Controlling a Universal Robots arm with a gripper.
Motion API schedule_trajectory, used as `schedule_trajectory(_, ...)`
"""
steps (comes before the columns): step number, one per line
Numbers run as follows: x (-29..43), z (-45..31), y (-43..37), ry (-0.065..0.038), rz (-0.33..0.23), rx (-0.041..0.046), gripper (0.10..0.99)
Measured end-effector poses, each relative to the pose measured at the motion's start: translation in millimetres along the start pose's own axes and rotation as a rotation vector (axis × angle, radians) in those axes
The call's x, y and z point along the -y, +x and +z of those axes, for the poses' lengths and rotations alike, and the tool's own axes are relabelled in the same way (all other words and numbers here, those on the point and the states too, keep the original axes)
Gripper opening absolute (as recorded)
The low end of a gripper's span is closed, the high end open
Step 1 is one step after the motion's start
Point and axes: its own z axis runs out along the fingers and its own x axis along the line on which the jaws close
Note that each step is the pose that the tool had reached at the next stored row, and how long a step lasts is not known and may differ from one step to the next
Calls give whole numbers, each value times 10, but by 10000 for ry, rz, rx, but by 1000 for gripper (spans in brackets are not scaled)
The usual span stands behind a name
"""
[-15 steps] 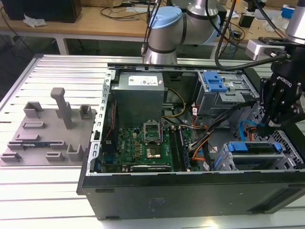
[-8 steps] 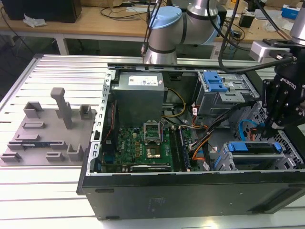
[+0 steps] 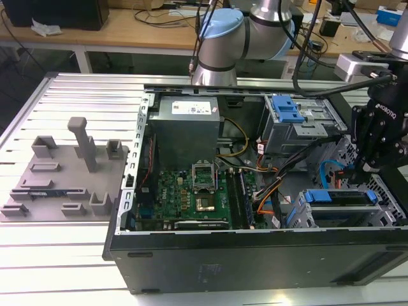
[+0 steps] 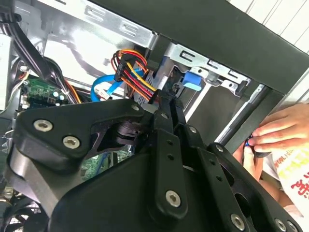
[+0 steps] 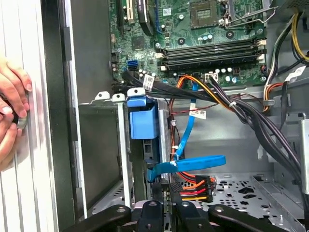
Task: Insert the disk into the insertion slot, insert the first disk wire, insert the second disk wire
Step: 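Insert the first disk wire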
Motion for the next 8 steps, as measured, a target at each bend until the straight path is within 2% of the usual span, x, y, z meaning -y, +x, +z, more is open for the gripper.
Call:
schedule_trajectory(2, 6, 10, 51, -4, 18, 0, 165)
schedule_trajectory(8, 5, 12, 58, -8, 39, 0, 165)
